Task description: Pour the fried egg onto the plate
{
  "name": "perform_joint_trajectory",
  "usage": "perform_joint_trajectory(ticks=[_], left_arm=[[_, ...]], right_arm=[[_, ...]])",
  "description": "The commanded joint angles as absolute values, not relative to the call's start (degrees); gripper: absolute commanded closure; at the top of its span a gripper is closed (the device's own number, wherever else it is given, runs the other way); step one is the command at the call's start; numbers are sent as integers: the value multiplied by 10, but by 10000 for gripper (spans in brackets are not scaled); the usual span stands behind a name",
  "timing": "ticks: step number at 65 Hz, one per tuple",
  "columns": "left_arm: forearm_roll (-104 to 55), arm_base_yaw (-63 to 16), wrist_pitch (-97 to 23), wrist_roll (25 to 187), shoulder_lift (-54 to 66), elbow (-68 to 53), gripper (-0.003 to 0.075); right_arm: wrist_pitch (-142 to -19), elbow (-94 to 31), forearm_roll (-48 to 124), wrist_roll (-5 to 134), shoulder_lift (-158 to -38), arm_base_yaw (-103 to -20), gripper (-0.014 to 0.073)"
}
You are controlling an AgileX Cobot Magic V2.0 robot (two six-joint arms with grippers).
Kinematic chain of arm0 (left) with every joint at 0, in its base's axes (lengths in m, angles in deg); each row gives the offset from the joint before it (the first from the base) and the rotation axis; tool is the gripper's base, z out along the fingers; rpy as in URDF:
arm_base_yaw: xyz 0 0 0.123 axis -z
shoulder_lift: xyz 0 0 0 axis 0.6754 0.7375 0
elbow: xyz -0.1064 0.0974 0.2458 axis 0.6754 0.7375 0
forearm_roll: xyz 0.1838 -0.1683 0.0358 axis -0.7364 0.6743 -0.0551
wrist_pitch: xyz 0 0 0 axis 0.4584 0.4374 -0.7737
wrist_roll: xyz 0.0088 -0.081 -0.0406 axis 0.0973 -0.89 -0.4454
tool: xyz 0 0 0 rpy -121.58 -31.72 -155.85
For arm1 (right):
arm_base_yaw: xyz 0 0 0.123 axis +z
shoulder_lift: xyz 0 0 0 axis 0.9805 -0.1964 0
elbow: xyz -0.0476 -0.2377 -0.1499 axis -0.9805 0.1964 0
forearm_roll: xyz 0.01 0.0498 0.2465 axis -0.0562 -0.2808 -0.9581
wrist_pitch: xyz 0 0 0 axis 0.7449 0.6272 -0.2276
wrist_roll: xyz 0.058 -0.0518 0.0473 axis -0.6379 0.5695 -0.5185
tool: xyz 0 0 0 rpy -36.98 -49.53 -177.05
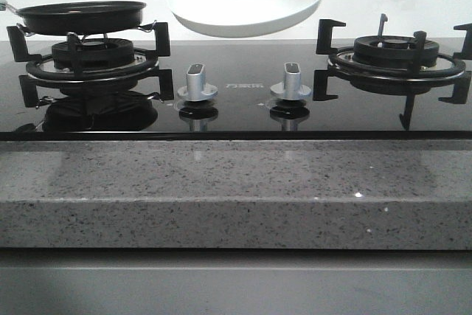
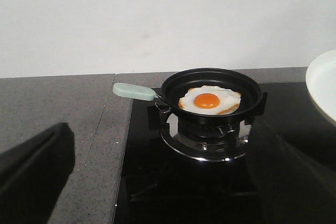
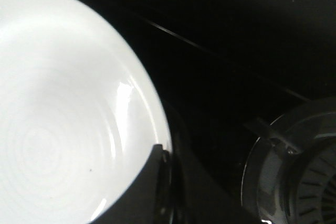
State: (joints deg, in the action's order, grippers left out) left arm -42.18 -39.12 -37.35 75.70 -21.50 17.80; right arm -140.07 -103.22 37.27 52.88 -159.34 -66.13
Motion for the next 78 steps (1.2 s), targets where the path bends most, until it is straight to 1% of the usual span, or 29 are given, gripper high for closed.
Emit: perform_joint_trajectory(ticks=[1, 10, 19, 39, 68, 78], left_arm=[[-419, -392, -421, 751, -210, 157, 68], [-419, -392, -420, 751, -210, 157, 68], [-419, -392, -420, 751, -210, 157, 68], [-419, -392, -420, 751, -210, 157, 68], [-404, -392, -416, 751, -210, 157, 68], [-253, -404, -419, 741, -196, 148, 68]], right_arm=[[-1445, -1025, 352, 541, -1538, -661, 651], [-1431, -959, 338, 565, -1505, -650, 651], [-1387, -873, 339, 572, -1456, -634, 651], [-1325, -699, 328, 581, -1384, -633, 651], [-1328, -691, 321, 581, -1382, -633, 651], [-1328, -691, 321, 581, -1382, -634, 651]])
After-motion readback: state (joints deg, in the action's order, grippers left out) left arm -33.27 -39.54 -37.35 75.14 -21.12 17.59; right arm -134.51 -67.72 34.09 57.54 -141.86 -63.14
